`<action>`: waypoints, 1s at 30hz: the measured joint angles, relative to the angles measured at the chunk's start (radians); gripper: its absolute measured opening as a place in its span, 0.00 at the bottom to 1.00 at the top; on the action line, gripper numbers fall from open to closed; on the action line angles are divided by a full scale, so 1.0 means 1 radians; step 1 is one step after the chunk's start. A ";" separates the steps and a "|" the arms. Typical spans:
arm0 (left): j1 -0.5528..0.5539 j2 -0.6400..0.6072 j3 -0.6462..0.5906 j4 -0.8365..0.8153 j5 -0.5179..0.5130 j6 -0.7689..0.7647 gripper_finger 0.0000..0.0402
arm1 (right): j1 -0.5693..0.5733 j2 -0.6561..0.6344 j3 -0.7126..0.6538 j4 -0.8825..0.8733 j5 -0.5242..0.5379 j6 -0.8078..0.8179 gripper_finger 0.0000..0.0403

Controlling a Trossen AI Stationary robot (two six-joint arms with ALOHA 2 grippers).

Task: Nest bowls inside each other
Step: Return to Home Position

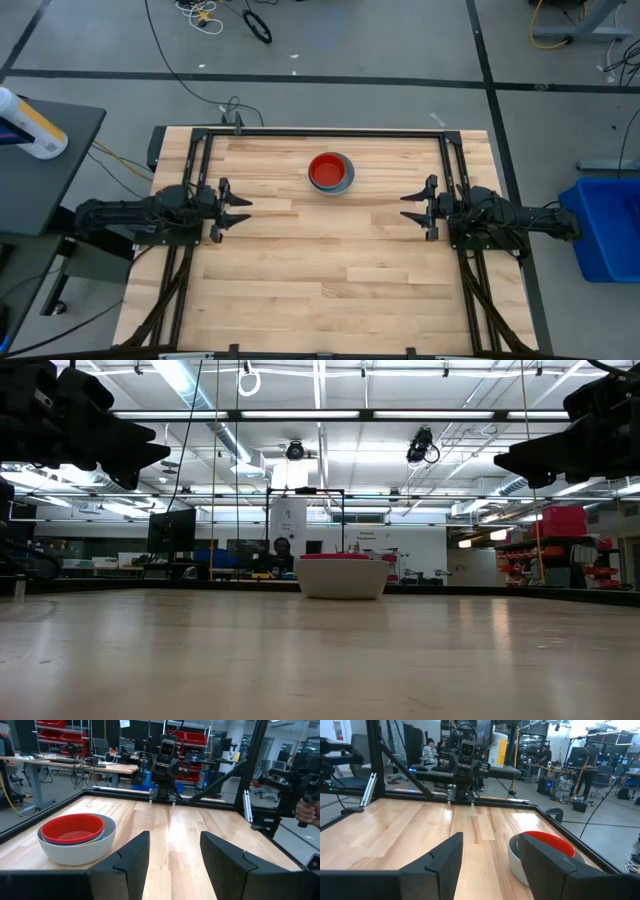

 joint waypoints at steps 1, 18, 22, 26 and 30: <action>0.000 0.000 0.002 -0.005 -0.003 0.000 0.46 | 0.000 0.000 0.000 0.000 0.000 0.005 0.51; 0.000 0.125 0.006 -0.011 -0.025 -0.068 0.46 | 0.000 0.044 0.000 0.000 0.000 0.047 0.56; 0.000 0.147 0.006 0.013 -0.033 -0.046 0.46 | 0.000 0.048 0.000 0.001 0.000 0.044 0.55; 0.000 0.133 0.003 0.076 0.031 -0.024 0.46 | 0.000 0.048 0.000 0.002 0.000 0.031 0.54; 0.000 0.075 0.005 0.101 0.079 0.011 0.46 | 0.000 0.048 0.000 0.002 0.000 0.025 0.53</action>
